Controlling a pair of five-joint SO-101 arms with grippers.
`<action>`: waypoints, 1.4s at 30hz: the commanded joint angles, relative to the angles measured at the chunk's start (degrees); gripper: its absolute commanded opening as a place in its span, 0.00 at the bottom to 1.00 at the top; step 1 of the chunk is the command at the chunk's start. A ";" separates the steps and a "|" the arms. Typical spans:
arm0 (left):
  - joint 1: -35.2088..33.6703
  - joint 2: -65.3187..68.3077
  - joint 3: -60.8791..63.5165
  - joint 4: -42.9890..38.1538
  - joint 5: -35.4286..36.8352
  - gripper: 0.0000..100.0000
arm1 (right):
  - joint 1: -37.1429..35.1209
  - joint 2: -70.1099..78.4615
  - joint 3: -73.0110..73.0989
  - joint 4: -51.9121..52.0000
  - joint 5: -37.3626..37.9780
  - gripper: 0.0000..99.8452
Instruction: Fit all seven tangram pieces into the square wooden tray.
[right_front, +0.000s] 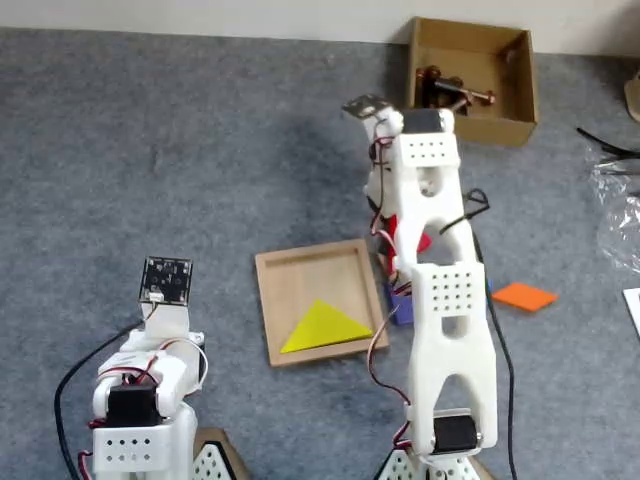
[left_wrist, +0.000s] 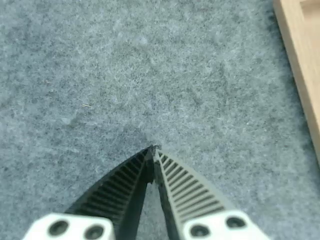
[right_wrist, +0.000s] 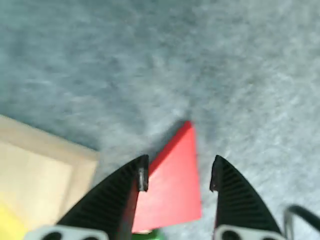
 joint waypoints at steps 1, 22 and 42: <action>-0.57 0.13 1.19 0.26 0.26 0.01 | -1.36 -9.54 4.26 0.84 -9.76 0.19; -0.57 0.13 1.19 0.26 0.26 0.01 | -1.01 -17.36 20.00 0.92 -40.44 0.19; -0.57 0.13 1.19 0.26 0.26 0.01 | 4.26 -14.37 22.20 -3.30 -40.00 0.19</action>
